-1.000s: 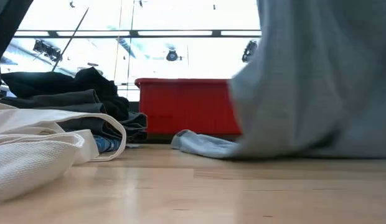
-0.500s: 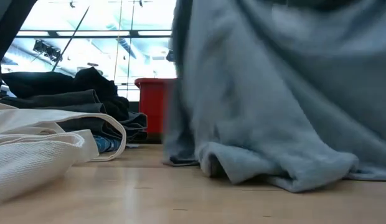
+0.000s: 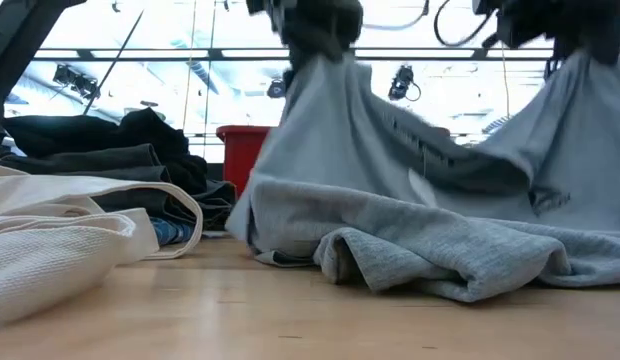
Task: Fold Laundry from Bin
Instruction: Fold the gray shirt
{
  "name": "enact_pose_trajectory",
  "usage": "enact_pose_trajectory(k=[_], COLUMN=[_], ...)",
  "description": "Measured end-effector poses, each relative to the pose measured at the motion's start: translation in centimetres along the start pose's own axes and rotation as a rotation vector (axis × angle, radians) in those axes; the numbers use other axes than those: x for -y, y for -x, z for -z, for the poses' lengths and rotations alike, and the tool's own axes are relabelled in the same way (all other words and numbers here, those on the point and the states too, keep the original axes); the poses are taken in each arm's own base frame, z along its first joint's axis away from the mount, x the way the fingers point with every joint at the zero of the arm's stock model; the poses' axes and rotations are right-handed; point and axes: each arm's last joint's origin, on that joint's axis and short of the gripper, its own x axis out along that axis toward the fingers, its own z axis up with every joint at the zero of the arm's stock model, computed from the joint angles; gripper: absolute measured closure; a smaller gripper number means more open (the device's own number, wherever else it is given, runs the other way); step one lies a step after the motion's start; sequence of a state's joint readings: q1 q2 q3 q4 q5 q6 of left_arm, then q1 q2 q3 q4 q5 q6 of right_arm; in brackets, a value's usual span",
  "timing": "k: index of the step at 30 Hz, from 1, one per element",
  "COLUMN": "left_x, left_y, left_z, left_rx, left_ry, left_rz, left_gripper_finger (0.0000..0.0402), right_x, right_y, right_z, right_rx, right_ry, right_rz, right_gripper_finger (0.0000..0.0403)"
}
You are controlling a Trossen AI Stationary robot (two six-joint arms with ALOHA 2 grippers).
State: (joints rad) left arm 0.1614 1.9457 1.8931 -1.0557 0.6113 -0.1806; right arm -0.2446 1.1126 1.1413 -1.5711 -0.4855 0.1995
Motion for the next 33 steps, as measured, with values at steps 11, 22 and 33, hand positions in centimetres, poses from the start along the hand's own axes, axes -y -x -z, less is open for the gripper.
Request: enact_pose_trajectory(k=[11,22,33], left_x=[-5.1,-8.8,-12.1], left_y=[-1.4,0.2,-1.7], left_z=[-0.3,-1.2,0.5], left_rx=[0.141,0.257,0.029], left_ry=[0.016,-0.064,0.007], left_rz=[-0.189,-0.447,-0.484], left_gripper_finger=[0.0386,0.0386,0.0383], right_x=[2.3,5.2,6.7], right_y=[-0.3,-0.3,-1.0], right_z=[-0.7,-2.7,-3.4], right_rx=[0.089,-0.012,-0.117], right_ry=[-0.008,-0.097,-0.093], right_rz=[0.437,0.550,0.467], right_gripper_finger=[0.0392,0.0384,0.0337])
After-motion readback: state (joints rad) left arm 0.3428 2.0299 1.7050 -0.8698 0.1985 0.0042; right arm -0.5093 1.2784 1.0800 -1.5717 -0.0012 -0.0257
